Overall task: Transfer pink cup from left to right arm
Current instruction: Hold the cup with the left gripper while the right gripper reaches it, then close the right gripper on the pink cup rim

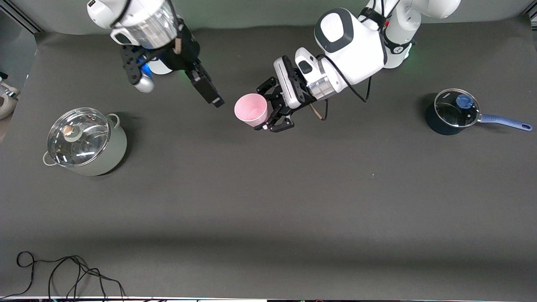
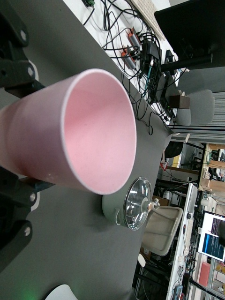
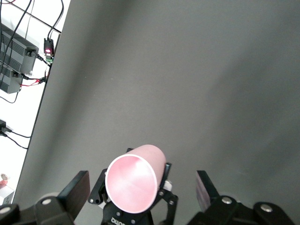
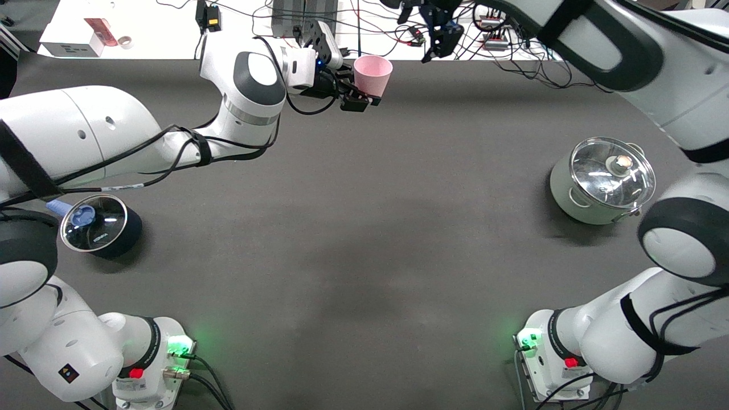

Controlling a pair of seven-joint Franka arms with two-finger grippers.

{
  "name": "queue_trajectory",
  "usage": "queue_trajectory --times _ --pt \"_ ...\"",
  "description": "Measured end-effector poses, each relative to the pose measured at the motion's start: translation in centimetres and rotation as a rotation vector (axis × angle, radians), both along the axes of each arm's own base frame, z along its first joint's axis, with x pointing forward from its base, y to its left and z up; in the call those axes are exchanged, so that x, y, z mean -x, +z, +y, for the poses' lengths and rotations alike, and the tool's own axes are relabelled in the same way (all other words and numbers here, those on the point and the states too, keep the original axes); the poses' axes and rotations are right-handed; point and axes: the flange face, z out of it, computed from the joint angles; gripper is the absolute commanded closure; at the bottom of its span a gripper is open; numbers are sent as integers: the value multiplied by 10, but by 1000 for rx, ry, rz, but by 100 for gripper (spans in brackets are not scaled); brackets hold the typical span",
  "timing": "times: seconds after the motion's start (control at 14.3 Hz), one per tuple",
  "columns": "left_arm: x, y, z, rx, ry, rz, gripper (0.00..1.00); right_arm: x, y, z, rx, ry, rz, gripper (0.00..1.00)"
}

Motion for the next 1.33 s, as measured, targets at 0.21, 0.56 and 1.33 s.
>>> queue_trajectory --times 0.21,0.56,1.33 --pt "0 0 0 0 2 -1 49 1 -14 20 15 73 4 0" --pt "-1 1 2 -3 14 -8 49 9 -47 51 52 131 55 1" --pt "-1 1 2 -3 15 -8 47 8 -73 57 71 157 113 100"
